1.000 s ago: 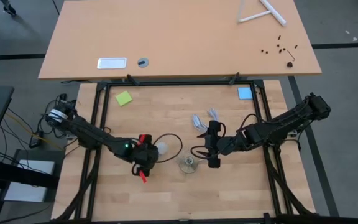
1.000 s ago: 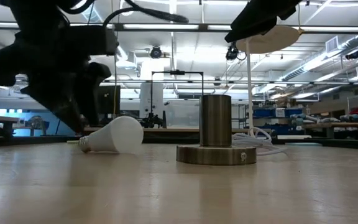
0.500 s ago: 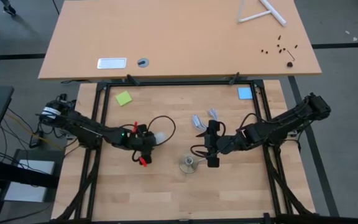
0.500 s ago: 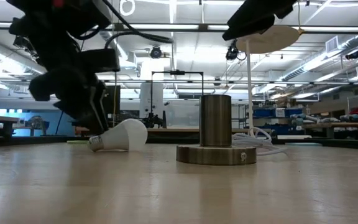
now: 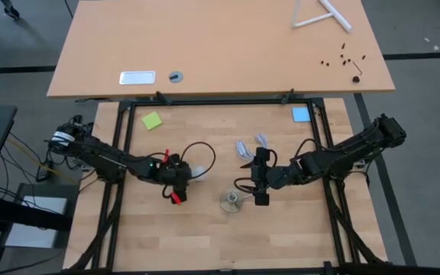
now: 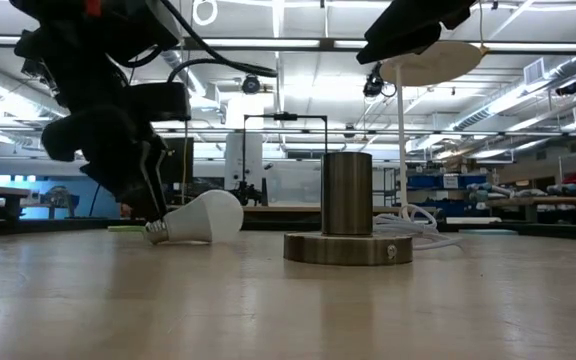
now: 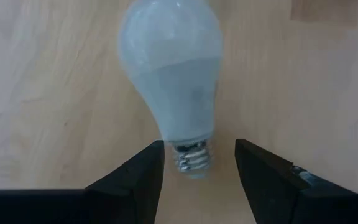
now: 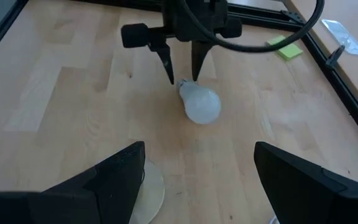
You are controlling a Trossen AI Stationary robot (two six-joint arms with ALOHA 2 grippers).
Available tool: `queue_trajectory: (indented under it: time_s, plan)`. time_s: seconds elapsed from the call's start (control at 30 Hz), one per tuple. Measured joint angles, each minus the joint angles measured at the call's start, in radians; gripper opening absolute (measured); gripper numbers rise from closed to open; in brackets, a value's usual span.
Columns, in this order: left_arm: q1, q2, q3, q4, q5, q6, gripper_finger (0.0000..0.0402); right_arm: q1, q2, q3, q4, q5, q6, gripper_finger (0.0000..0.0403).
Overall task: Screw lightbulb
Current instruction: Insert the lightbulb into the lamp
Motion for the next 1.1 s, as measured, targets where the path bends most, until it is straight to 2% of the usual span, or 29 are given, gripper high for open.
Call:
queue_trajectory:
  time_s: [0.13, 0.27, 0.57, 0.8, 1.1]
  plan:
    - [0.014, 0.003, 0.001, 0.029, 0.047, -0.041, 0.0205, 0.0, 0.0, 0.0, -0.009, 0.0, 0.0, 0.031]
    - [0.016, 0.016, -0.001, 0.073, 0.049, -0.084, 0.0205, 0.0, 0.0, 0.0, -0.002, 0.0, -0.01, 0.031]
    - [0.023, 0.145, 0.0, 0.155, 0.027, -0.057, 0.0204, 0.0, 0.0, 0.0, 0.012, 0.0, -0.012, 0.031]
    - [0.022, 0.163, 0.006, 0.2, -0.002, -0.027, 0.02, 0.0, 0.0, 0.0, 0.013, 0.0, -0.012, 0.031]
    - [0.022, 0.133, 0.063, 0.193, -0.025, 0.05, 0.0135, 0.002, 0.0, 0.0, 0.013, 0.0, -0.015, 0.031]
